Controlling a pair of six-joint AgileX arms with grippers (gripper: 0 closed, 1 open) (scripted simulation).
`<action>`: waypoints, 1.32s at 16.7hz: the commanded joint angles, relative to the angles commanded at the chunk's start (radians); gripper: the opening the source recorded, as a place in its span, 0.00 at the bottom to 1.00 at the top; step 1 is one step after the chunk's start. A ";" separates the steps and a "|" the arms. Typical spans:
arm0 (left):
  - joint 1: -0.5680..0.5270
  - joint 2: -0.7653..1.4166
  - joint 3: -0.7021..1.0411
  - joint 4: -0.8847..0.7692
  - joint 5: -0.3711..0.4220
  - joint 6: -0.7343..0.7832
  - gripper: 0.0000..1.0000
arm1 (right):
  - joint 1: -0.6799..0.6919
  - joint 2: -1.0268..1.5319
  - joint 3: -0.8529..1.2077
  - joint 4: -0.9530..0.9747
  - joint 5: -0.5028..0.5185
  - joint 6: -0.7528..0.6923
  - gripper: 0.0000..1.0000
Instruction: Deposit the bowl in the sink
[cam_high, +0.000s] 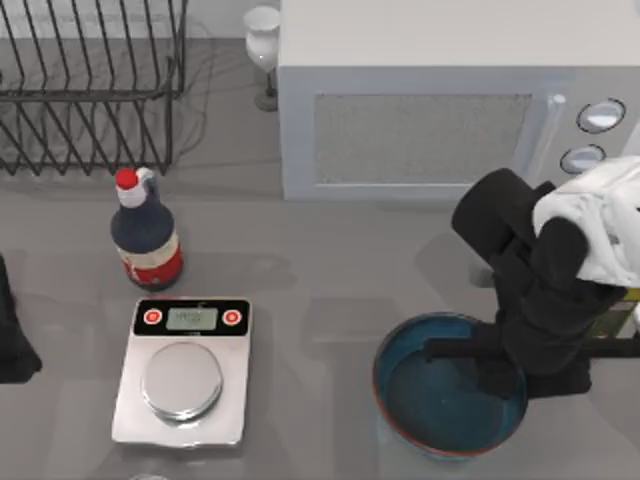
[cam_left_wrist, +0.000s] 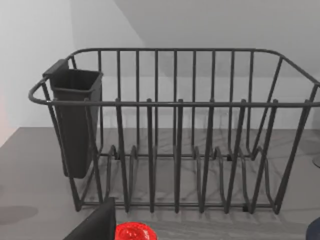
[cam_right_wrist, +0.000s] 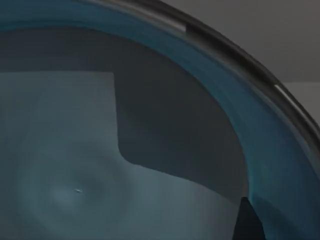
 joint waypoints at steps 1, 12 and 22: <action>0.000 0.000 0.000 0.000 0.000 0.000 1.00 | 0.000 0.000 0.000 0.000 0.000 0.000 0.00; 0.000 0.000 0.000 0.000 0.000 0.000 1.00 | 0.000 -0.070 0.282 -0.376 0.002 0.002 0.00; 0.000 0.000 0.000 0.000 0.000 0.000 1.00 | -0.002 -0.135 0.461 -0.598 0.000 -0.007 0.00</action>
